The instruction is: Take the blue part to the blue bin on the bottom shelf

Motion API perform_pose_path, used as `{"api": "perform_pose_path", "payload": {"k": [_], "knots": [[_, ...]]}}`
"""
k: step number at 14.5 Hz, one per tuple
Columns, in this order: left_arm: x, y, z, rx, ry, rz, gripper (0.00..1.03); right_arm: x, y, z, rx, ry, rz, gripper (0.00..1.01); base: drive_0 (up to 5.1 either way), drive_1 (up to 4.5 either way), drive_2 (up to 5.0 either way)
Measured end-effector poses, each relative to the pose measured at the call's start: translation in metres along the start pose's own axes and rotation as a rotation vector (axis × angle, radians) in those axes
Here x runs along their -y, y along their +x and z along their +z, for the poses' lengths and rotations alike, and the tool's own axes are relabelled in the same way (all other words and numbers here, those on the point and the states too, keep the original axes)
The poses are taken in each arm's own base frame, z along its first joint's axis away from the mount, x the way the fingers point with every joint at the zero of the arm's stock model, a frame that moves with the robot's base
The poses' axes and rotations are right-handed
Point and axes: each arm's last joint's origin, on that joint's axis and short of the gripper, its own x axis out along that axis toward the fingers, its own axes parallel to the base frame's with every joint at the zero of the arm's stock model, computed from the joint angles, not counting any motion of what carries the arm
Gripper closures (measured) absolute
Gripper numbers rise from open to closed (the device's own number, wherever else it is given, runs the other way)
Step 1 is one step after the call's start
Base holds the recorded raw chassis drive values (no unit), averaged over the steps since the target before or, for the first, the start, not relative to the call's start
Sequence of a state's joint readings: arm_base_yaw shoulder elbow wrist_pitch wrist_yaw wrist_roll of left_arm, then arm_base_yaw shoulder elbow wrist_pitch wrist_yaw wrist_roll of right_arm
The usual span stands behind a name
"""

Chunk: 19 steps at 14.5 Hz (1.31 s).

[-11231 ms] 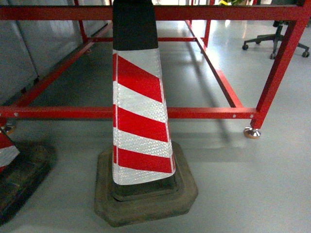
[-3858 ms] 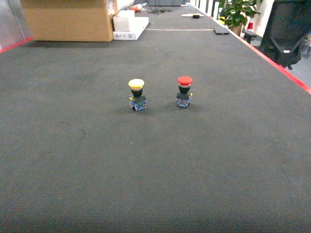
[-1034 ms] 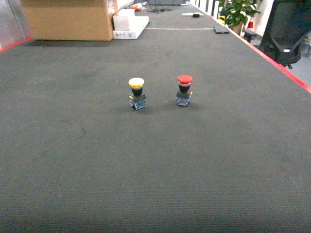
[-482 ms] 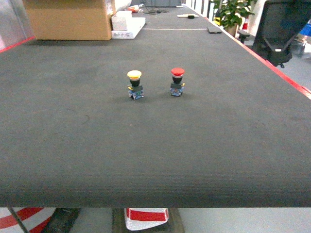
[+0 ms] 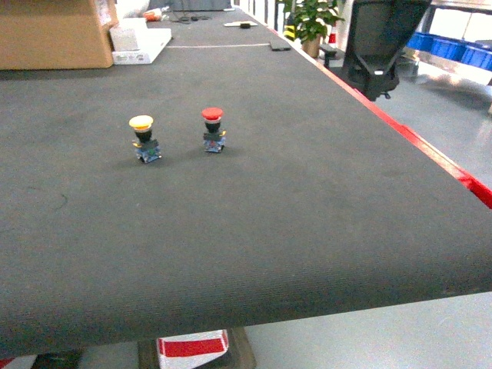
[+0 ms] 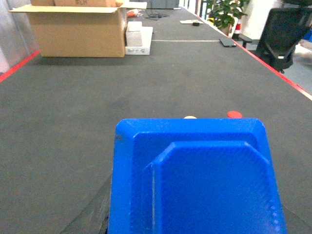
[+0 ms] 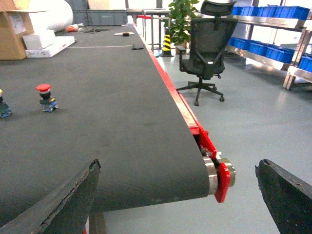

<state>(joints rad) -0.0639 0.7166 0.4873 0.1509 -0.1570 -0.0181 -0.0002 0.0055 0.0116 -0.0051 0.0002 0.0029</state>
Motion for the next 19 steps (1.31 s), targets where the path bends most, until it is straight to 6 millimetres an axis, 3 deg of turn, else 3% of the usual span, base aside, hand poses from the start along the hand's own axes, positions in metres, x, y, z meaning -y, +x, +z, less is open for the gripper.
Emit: {"api": "perform_pose_path", "payload": {"k": [19], "knots": [[0.0, -0.0001, 0.0001, 0.0, 0.0, 0.0, 0.6, 0.0, 0.0, 0.0002, 0.001, 0.0, 0.0, 0.03, -1.6, -1.62, -1.6]]}}
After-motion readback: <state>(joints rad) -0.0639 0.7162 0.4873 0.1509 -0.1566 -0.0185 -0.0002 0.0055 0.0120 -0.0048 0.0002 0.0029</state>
